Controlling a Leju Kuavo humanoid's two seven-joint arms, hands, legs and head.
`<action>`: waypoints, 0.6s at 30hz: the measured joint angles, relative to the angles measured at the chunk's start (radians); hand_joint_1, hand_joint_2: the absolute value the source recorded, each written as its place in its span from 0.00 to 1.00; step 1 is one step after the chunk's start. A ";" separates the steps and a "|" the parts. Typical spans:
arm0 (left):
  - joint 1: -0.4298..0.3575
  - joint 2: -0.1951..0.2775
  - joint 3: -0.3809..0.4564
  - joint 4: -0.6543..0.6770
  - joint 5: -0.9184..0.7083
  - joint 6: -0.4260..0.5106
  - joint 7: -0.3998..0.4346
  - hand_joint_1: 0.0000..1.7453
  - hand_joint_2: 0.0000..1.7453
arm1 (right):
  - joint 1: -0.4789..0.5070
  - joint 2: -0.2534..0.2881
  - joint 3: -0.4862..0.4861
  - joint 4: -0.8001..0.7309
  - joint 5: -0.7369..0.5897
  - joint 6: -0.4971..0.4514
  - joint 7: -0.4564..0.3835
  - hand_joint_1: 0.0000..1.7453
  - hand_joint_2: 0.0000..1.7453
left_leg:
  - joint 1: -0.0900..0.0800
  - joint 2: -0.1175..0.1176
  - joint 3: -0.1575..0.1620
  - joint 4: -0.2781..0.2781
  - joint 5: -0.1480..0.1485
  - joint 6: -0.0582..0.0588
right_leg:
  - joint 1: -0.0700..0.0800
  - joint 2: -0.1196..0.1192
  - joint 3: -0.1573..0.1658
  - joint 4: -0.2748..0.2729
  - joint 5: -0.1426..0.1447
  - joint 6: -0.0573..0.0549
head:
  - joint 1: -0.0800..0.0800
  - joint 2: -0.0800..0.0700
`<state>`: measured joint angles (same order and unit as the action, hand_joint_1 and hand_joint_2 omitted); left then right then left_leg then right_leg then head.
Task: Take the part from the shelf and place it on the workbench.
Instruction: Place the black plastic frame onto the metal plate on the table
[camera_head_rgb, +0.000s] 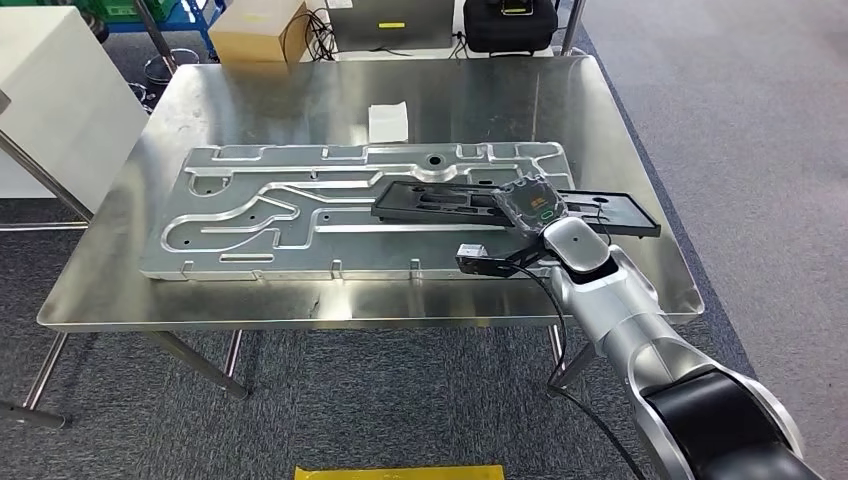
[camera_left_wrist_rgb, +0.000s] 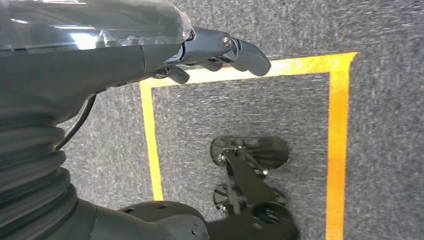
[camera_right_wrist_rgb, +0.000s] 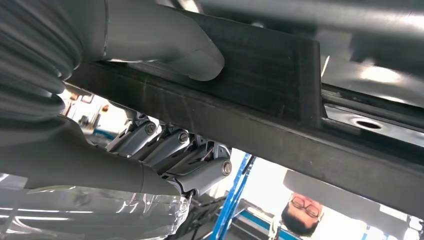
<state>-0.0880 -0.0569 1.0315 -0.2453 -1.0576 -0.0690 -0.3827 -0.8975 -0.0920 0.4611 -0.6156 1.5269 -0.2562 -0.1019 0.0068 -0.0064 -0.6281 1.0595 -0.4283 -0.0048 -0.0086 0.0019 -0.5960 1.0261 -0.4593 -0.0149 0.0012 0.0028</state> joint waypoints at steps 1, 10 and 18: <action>0.001 0.001 0.002 0.000 0.002 0.000 0.000 0.00 1.00 | -0.007 0.000 0.002 0.013 0.002 -0.002 -0.002 1.00 1.00 | -0.002 0.000 0.013 -0.027 0.003 0.004 | 0.001 0.001 0.001 -0.001 -0.001 0.005 | 0.001 0.000; 0.008 0.006 0.020 0.000 0.015 0.001 0.004 0.00 1.00 | -0.029 0.000 0.004 0.099 -0.013 -0.020 -0.002 0.25 1.00 | 0.004 0.004 0.028 -0.056 0.010 0.035 | -0.005 0.000 -0.128 0.262 -0.124 0.039 | 0.008 0.000; 0.010 0.007 0.036 0.000 0.017 0.008 0.018 0.00 0.00 | -0.008 0.001 0.003 0.130 -0.041 -0.045 0.006 0.00 1.00 | -0.001 -0.001 0.026 -0.041 -0.001 0.007 | -0.002 0.000 -0.015 -0.003 0.013 0.023 | 0.008 0.000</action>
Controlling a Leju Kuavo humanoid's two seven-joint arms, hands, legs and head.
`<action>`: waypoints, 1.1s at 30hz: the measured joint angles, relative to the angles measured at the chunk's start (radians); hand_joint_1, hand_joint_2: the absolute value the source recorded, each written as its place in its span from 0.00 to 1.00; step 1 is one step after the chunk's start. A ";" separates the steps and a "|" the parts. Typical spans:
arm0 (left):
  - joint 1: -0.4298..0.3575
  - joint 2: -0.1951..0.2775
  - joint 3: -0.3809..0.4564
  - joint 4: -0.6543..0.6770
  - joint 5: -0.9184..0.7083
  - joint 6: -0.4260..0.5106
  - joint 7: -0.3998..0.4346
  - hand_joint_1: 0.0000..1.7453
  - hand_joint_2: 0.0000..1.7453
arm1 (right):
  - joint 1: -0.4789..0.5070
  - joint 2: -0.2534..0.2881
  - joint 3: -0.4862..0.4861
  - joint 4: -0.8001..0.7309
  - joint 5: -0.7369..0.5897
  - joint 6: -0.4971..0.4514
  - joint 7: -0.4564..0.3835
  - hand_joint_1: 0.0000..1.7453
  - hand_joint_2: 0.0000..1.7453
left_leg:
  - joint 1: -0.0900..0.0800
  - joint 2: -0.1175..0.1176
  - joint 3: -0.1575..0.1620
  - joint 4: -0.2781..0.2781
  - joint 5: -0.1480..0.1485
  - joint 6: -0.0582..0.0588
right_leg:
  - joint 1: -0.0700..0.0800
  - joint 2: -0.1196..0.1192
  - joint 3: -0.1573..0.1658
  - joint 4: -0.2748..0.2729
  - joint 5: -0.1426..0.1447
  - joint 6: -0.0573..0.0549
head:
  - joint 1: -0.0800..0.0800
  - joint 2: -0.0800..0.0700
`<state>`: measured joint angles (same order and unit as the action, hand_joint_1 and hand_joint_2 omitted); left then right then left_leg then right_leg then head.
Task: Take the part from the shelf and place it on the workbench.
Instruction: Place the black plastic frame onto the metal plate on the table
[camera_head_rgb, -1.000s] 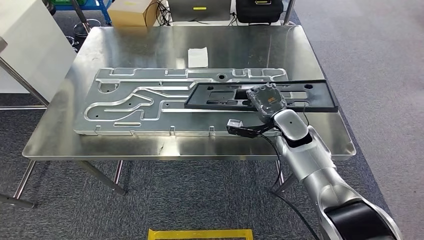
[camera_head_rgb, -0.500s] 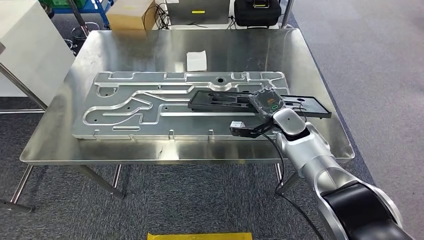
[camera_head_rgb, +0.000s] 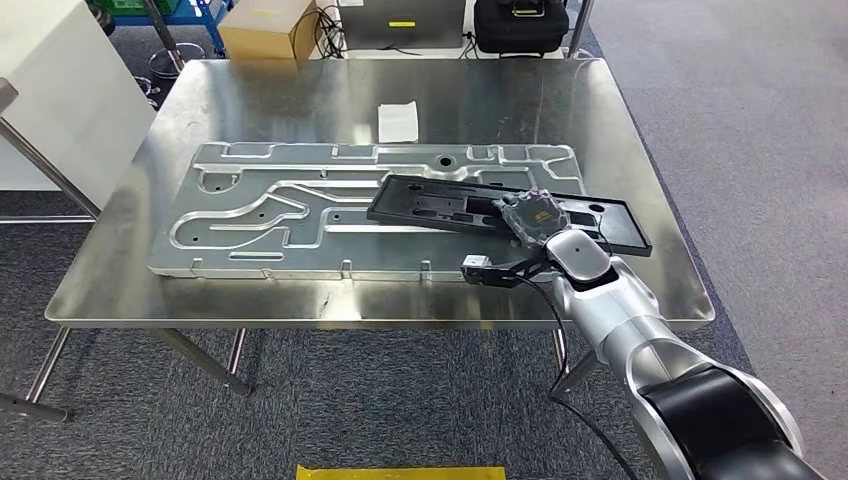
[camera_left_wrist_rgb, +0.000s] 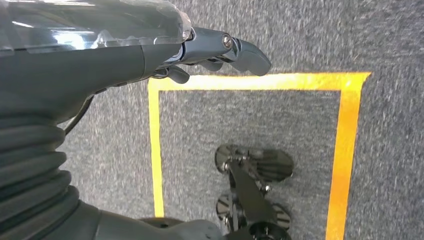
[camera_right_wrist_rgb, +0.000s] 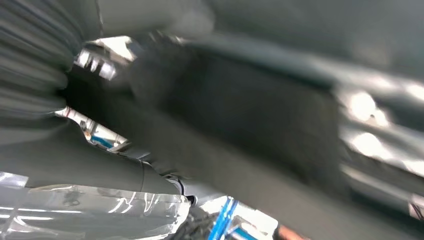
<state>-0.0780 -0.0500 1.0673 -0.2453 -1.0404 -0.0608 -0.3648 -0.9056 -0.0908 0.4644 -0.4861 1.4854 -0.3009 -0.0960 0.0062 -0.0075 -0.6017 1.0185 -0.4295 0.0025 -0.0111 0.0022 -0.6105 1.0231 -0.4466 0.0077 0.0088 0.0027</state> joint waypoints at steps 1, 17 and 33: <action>0.001 0.001 0.003 0.000 0.000 -0.002 0.000 0.00 0.00 | 0.003 0.000 -0.001 0.002 -0.005 -0.006 0.002 0.00 1.00 | 0.001 0.000 0.000 0.000 -0.002 -0.005 | -0.002 0.000 0.002 -0.003 0.002 -0.006 | 0.000 0.000; 0.010 0.010 0.018 0.002 0.003 -0.007 -0.001 0.00 0.00 | 0.016 -0.009 -0.035 0.009 -0.022 -0.024 0.016 0.00 1.00 | 0.005 0.001 0.004 0.005 -0.007 -0.004 | -0.001 0.004 0.017 -0.011 -0.001 0.008 | -0.008 0.000; 0.006 0.006 0.043 0.006 0.020 -0.039 -0.012 0.00 0.00 | 0.032 -0.026 -0.059 0.011 -0.018 -0.032 0.017 0.00 1.00 | -0.003 0.001 0.005 -0.002 0.008 0.005 | 0.011 0.000 0.015 -0.011 0.008 -0.014 | -0.007 0.000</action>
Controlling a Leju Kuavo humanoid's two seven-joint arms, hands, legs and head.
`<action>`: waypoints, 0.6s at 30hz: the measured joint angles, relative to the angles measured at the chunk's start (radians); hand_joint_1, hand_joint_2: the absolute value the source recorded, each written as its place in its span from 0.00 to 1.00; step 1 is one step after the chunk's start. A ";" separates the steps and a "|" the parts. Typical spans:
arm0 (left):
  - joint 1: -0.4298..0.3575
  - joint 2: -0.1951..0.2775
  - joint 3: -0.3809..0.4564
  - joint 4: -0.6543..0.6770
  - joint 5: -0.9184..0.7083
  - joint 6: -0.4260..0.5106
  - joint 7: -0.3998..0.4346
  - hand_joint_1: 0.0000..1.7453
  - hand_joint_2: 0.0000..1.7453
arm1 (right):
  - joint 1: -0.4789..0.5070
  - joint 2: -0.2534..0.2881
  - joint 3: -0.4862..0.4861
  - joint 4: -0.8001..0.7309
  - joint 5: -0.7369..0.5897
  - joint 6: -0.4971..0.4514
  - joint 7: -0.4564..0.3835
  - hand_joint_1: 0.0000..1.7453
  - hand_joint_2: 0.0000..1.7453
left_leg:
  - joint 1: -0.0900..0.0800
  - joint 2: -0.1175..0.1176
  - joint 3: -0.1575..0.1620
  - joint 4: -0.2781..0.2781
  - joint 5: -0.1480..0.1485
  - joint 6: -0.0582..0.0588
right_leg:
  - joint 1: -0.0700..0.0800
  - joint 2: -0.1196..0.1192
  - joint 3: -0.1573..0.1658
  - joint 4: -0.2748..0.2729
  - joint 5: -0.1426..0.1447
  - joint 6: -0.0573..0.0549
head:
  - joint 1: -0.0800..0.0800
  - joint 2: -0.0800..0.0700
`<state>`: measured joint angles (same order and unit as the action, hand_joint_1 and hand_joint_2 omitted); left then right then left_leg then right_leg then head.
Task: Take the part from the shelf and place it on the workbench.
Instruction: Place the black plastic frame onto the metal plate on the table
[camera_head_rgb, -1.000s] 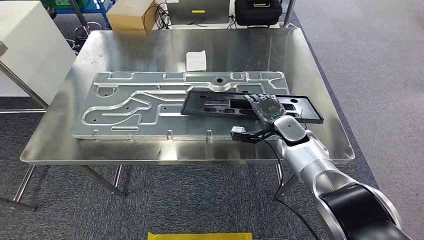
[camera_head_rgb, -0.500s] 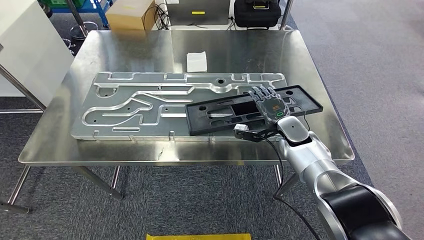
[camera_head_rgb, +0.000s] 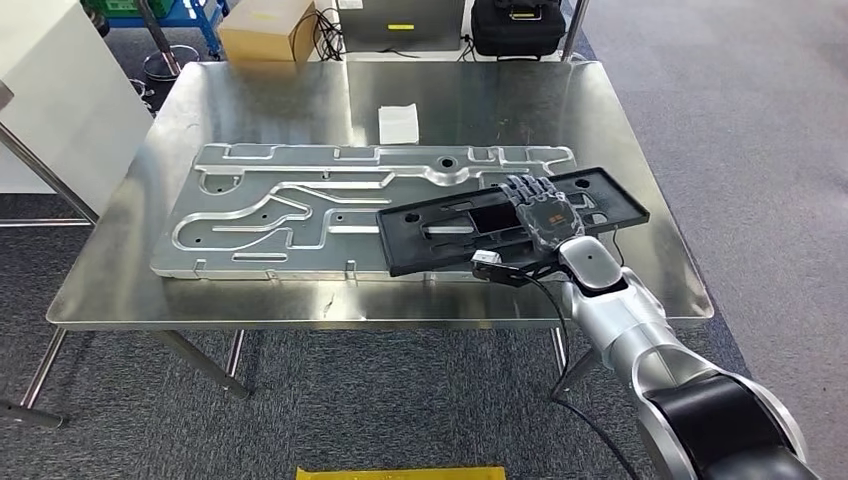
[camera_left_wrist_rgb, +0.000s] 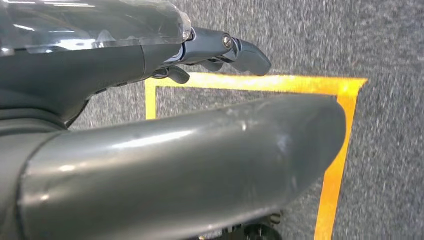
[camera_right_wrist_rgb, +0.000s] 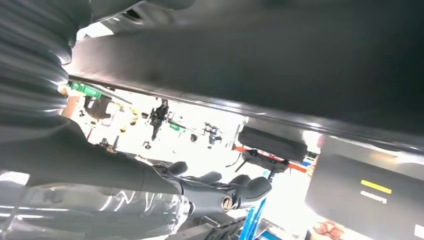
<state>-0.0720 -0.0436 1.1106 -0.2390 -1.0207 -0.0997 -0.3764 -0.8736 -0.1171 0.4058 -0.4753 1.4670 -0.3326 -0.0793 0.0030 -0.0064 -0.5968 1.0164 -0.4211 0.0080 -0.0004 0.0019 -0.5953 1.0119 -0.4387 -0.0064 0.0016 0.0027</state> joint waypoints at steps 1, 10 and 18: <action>0.000 0.000 0.002 0.000 0.000 -0.002 -0.002 0.00 0.00 | 0.000 0.000 -0.001 0.000 0.001 0.000 0.000 0.00 1.00 | 0.000 0.000 -0.002 0.003 -0.006 -0.006 | -0.003 -0.002 0.000 -0.007 0.006 -0.004 | 0.000 0.000; 0.001 -0.003 0.014 0.002 0.001 -0.015 -0.012 0.00 0.00 | -0.003 0.000 -0.008 0.000 0.010 0.002 0.001 0.00 1.00 | 0.024 0.001 0.025 0.135 -0.132 -0.046 | -0.019 -0.015 -0.054 -0.007 0.057 -0.002 | -0.009 0.000; -0.003 -0.004 0.015 0.002 -0.003 -0.023 -0.018 0.00 0.00 | 0.017 -0.014 -0.011 0.008 0.018 0.016 0.000 0.00 1.00 | 0.018 0.000 0.068 -0.009 -0.052 0.009 | -0.024 -0.006 -0.096 0.038 0.036 0.047 | 0.000 0.000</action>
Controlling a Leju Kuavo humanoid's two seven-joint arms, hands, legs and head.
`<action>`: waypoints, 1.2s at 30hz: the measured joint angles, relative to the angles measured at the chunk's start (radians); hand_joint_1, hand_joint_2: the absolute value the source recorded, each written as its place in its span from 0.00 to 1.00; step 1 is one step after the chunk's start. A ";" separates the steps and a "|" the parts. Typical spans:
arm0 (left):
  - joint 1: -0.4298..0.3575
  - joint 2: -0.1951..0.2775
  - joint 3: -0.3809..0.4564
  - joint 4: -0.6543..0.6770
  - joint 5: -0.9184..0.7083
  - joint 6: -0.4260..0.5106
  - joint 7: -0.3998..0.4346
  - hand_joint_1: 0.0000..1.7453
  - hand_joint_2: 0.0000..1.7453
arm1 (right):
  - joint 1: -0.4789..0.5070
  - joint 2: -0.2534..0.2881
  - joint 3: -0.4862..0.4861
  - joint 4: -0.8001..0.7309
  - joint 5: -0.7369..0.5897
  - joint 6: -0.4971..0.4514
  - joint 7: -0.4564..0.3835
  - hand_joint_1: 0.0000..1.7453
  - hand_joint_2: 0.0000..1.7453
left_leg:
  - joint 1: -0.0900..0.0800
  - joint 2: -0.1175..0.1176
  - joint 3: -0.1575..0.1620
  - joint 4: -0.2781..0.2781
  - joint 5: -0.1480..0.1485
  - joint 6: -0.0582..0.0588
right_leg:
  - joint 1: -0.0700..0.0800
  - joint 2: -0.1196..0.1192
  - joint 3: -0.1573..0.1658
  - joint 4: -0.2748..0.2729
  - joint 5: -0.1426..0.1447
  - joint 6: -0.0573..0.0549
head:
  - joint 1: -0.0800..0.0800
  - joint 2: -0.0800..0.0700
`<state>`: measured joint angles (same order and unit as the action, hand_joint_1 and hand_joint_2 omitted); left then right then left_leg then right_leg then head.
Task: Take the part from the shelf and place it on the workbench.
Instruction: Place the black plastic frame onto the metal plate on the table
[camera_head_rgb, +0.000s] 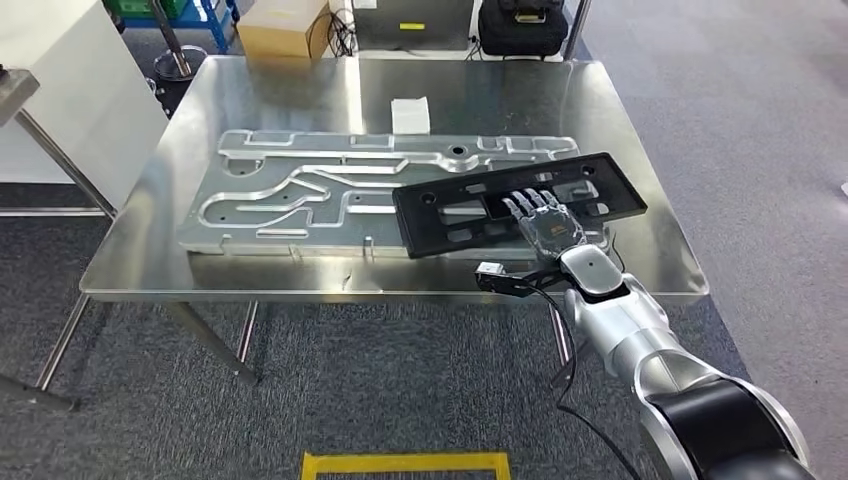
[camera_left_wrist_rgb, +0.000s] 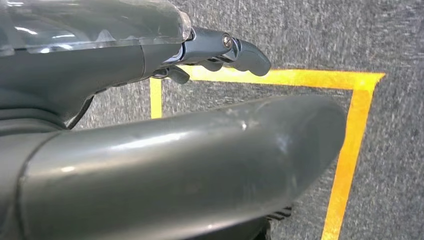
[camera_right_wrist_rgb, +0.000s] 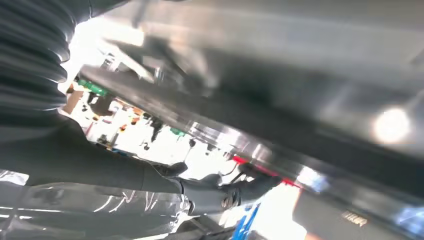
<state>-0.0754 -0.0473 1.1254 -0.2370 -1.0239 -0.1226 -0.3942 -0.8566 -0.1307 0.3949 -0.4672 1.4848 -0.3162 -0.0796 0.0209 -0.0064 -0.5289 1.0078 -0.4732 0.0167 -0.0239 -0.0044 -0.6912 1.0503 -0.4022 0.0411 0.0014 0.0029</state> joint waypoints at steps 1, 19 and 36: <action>-0.001 0.000 0.000 0.000 -0.001 0.000 -0.001 0.00 0.00 | 0.005 -0.001 0.000 0.002 0.001 0.000 -0.001 0.00 1.00 | 0.000 0.002 -0.012 -0.001 0.012 0.007 | -0.001 0.001 -0.019 0.053 -0.051 0.001 | 0.002 0.000; 0.001 -0.014 0.005 0.001 -0.005 -0.001 -0.004 0.00 0.00 | 0.008 -0.003 -0.002 0.008 0.020 0.001 0.002 0.00 1.00 | -0.008 0.001 -0.185 0.260 -0.099 -0.043 | 0.014 -0.003 0.099 -0.061 -0.026 -0.064 | 0.003 0.000; -0.005 -0.016 0.006 0.002 -0.005 0.000 -0.005 0.00 0.00 | 0.023 -0.010 -0.007 0.016 0.023 0.002 0.003 0.00 1.00 | -0.011 0.010 -0.076 -0.004 0.063 0.015 | 0.009 0.004 -0.038 0.261 -0.140 -0.002 | 0.014 0.000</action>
<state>-0.0805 -0.0633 1.1316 -0.2350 -1.0291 -0.1229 -0.3994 -0.8335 -0.1403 0.3883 -0.4516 1.5081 -0.3141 -0.0763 0.0102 0.0034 -0.6051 1.0040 -0.4101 0.0313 -0.0151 0.0000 -0.7296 1.3115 -0.5418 0.0393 0.0158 0.0028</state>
